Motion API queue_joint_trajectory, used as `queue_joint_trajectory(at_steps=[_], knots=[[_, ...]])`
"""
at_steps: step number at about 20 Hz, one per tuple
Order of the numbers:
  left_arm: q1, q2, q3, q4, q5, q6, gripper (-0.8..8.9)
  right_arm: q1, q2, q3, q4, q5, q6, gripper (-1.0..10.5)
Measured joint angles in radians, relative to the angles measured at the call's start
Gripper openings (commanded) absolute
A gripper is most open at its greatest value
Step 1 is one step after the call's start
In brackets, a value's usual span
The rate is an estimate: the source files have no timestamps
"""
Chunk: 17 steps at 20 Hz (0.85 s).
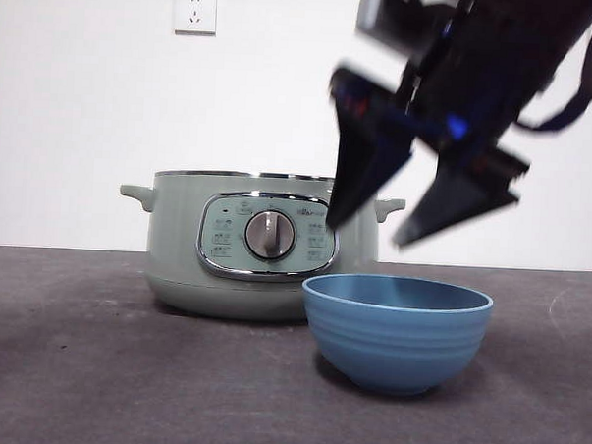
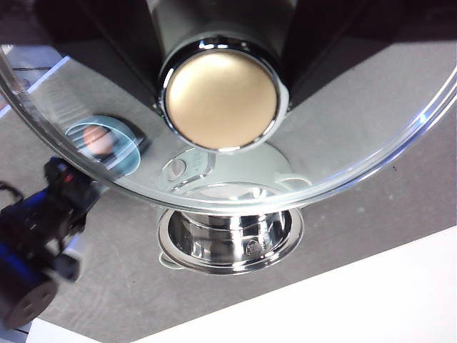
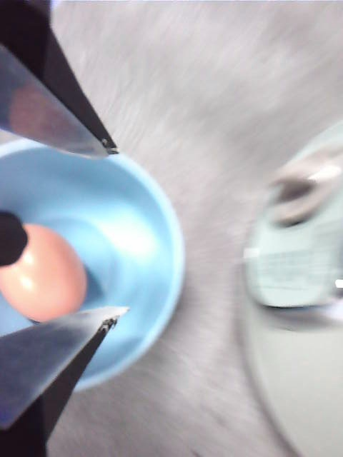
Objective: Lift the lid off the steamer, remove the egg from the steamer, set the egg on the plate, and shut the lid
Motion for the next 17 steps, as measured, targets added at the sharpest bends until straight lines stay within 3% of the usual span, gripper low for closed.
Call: queue_joint_trajectory(at_steps=[8, 13, 17], knots=[[-0.001, 0.100, 0.000, 0.187, 0.085, -0.001, -0.07, 0.000, -0.446, 0.000, -0.113, 0.000, 0.034, 3.5], [-0.001, 0.278, 0.000, 0.388, 0.154, 0.000, -0.07, 0.000, -0.673, 0.000, -0.293, 0.000, 0.050, 2.5], [-0.003, 0.461, 0.000, 0.531, 0.191, 0.000, -0.07, 0.000, -0.776, 0.000, -0.339, 0.000, 0.052, 2.5]])
